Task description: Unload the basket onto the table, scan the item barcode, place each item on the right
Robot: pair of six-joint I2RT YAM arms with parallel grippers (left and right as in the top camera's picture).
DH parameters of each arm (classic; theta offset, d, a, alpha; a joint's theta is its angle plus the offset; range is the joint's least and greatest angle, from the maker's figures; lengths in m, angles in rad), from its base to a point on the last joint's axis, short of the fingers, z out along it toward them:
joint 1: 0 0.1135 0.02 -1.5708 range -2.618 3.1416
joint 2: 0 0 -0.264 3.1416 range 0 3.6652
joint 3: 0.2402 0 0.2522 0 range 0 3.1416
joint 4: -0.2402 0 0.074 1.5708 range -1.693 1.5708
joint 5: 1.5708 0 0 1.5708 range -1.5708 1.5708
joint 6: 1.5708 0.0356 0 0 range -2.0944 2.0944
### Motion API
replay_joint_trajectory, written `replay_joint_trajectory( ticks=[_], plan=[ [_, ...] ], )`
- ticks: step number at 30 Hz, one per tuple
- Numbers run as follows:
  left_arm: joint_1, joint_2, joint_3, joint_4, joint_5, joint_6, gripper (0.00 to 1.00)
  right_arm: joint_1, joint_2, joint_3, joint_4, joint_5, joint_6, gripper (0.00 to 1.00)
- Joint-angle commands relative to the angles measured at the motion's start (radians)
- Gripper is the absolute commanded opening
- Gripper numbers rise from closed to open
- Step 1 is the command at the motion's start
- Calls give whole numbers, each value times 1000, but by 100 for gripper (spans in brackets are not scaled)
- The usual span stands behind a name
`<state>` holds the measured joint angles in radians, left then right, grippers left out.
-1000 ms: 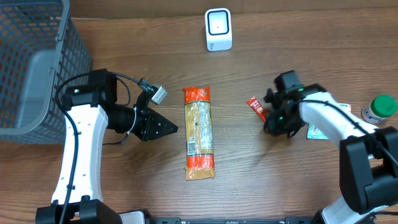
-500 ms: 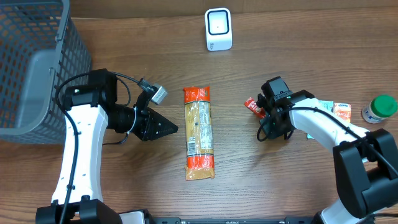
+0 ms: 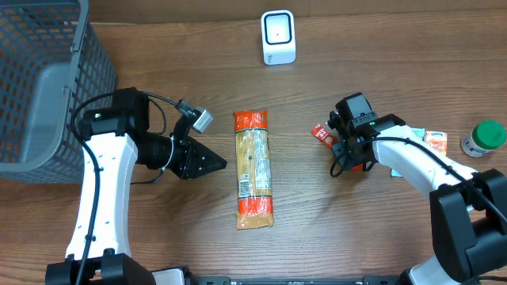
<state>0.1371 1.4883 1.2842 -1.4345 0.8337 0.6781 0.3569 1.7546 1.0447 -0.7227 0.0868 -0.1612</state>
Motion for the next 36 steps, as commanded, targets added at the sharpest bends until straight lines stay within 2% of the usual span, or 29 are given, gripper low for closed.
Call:
replay_joint_trajectory(
  ticks=[1, 15, 16, 17, 19, 20, 25, 30, 31, 32, 33, 36],
  plan=[
    [-7, 0, -2, 3, 4, -13, 21, -6, -26, -21, 10, 10, -8, 43],
    [-7, 0, -2, 2, 4, -13, 21, -6, -26, -145, 169, 10, -74, 41],
    [-7, 0, -2, 2, 4, -13, 22, -6, -26, -146, 168, 10, -80, 35],
    [-7, 0, -2, 2, 4, -13, 22, -6, -26, -147, 164, 8, -79, 18],
    [-7, 0, -2, 2, 1, -13, 22, -5, -26, -146, 152, -2, -79, 6],
    [-7, 0, -2, 2, 1, -13, 22, -5, -26, -146, 144, -6, -78, 4],
    [-7, 0, -2, 1, 1, -13, 21, -5, -31, -132, 87, -35, -41, 4],
    [-7, 0, -2, 2, 1, -13, 23, -6, -98, -50, -8, -232, 6, 4],
    [-7, 0, -2, 1, 1, -13, 27, -6, -118, -37, -21, -284, 9, 4],
    [-7, 0, -2, 1, 1, -13, 93, -6, -139, -28, -28, -354, 20, 4],
    [-7, 0, -2, 1, 1, -13, 100, -10, -158, -23, -27, -434, 60, 4],
    [-7, 0, -2, 4, 1, -13, 100, -22, -188, -20, -32, -623, 158, 4]
  ],
)
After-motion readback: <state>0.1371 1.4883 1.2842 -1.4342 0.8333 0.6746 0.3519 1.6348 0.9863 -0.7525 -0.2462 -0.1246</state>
